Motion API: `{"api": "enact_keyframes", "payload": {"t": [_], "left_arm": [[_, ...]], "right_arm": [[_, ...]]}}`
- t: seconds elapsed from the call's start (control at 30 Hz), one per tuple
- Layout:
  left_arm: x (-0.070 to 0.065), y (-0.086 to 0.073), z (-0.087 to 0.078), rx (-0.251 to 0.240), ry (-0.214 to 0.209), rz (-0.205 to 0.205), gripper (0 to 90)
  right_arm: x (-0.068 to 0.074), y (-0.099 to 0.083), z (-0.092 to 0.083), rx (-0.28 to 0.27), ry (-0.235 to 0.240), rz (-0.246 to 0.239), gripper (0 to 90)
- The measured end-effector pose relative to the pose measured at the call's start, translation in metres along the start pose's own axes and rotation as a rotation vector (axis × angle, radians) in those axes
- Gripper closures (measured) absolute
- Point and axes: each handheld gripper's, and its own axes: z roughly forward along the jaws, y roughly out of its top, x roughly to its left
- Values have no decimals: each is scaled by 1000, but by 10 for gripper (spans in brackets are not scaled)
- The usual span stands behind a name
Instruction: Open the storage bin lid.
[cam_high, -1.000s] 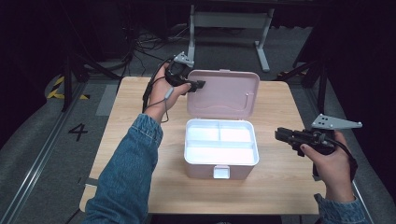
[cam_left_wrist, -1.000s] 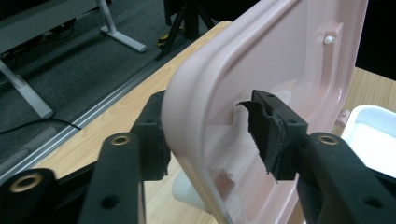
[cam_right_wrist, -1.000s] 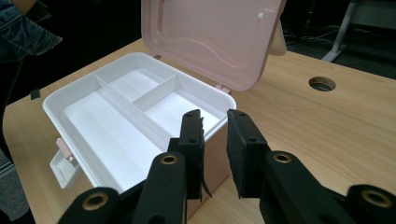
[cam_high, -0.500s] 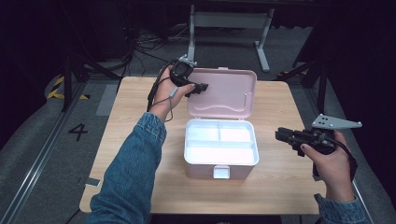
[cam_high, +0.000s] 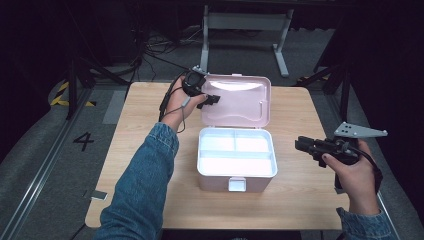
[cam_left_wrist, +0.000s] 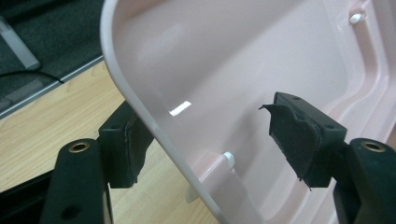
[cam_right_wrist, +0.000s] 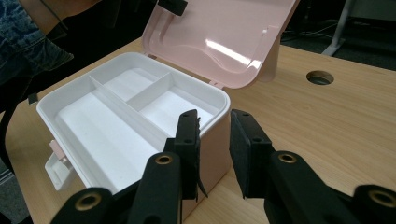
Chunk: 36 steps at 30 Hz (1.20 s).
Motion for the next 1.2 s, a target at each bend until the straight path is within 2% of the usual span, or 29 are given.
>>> {"api": "enact_keyframes", "payload": {"t": [0.13, 0.27, 0.43, 0.63, 0.7, 0.77, 0.83, 0.93, 1.0, 1.07, 1.1, 1.2], "left_arm": [[1, -2, 3, 16, 5, -2, 310], [6, -7, 7, 25, 4, -31, 341], [9, -12, 10, 43, 2, -41, 348], [15, -20, 16, 83, 8, -53, 379], [17, -23, 16, 76, 2, -66, 391], [19, -24, 16, 80, 11, -56, 390], [19, -26, 16, 68, -14, -69, 400], [17, -25, 13, 72, -2, -58, 390], [15, -24, 9, 54, -7, -54, 384], [10, -21, -1, 38, -4, -26, 372], [10, -21, -1, 38, -4, -26, 368], [1, -20, -18, 17, -3, 8, 362]], "right_arm": [[0, 0, 0, 3, 3, 3, 739], [-1, -1, 1, 6, 2, 5, 738], [-1, -1, 1, 6, 2, 7, 737], [-1, -1, 3, 13, 3, 12, 736], [0, -1, 3, 11, 4, 9, 735], [0, -1, 3, 12, 4, 9, 735], [0, -1, 3, 13, 2, 11, 736], [0, -1, 3, 13, 4, 11, 734], [0, -1, 3, 11, 6, 9, 734], [-1, -1, 4, 12, 1, 9, 733], [-1, -1, 4, 12, 1, 9, 733], [-1, -1, 4, 14, 7, 10, 732]]}}
